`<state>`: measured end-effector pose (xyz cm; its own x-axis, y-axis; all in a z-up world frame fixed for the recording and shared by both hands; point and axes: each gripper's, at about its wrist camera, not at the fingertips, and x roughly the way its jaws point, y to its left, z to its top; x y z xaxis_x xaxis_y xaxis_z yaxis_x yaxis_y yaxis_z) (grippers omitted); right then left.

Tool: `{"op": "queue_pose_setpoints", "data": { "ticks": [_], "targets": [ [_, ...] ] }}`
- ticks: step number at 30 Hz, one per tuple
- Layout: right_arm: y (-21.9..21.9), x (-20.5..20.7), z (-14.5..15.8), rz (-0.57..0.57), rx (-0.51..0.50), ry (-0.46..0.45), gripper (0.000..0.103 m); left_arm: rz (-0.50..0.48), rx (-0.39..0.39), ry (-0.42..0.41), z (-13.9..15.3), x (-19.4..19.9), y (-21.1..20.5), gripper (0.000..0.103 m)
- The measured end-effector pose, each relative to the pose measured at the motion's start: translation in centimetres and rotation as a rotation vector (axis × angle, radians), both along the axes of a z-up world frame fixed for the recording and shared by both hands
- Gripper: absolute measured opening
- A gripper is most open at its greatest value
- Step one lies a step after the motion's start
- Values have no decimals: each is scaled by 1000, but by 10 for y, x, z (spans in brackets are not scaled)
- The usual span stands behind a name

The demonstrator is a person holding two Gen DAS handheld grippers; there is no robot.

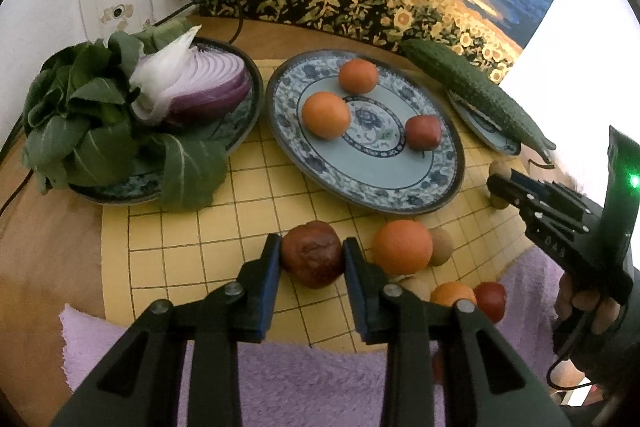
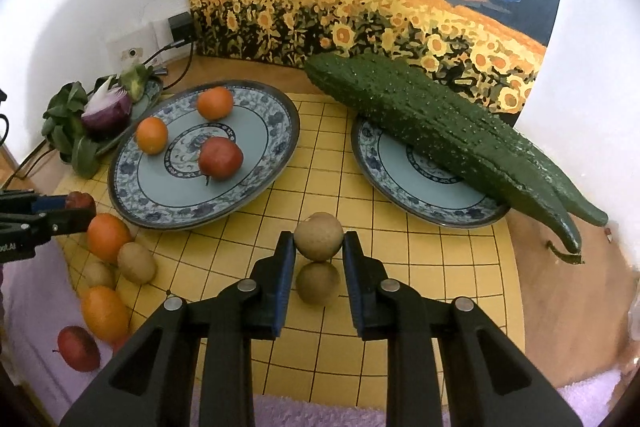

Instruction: Organize fruits

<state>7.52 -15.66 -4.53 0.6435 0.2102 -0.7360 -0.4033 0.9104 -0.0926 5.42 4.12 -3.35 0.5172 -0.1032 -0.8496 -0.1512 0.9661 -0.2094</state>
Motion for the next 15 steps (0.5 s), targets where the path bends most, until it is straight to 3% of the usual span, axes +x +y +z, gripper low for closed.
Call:
{"op": "queue_pose_setpoints", "data": {
  "ticks": [8, 15],
  "targets": [
    [3, -7, 3, -6, -41, -29, 25, 9, 8, 11, -2, -1, 0, 32],
    [3, -7, -10, -14, -42, 26, 26, 1, 12, 17, -3, -3, -2, 32]
  ]
}}
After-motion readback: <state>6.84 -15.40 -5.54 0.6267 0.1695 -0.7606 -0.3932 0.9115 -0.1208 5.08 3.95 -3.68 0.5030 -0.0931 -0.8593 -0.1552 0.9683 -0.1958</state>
